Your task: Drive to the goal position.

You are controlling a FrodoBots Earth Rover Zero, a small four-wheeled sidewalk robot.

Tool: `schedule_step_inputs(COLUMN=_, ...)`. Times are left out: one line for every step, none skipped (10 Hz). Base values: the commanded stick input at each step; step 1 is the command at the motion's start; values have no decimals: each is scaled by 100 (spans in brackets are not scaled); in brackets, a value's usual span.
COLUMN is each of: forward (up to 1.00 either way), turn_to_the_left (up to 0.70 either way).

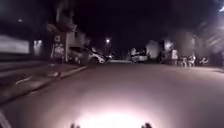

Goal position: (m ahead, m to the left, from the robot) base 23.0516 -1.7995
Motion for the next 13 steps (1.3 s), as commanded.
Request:
schedule_step_inputs(forward=70, turn_to_the_left=0)
schedule_step_inputs(forward=70, turn_to_the_left=0)
schedule_step_inputs(forward=70, turn_to_the_left=0)
schedule_step_inputs(forward=70, turn_to_the_left=0)
schedule_step_inputs(forward=70, turn_to_the_left=0)
schedule_step_inputs(forward=70, turn_to_the_left=0)
schedule_step_inputs(forward=70, turn_to_the_left=0)
schedule_step_inputs(forward=70, turn_to_the_left=0)
schedule_step_inputs(forward=70, turn_to_the_left=0)
schedule_step_inputs(forward=70, turn_to_the_left=0)
schedule_step_inputs(forward=70, turn_to_the_left=0)
schedule_step_inputs(forward=70, turn_to_the_left=0)
schedule_step_inputs(forward=70, turn_to_the_left=0)
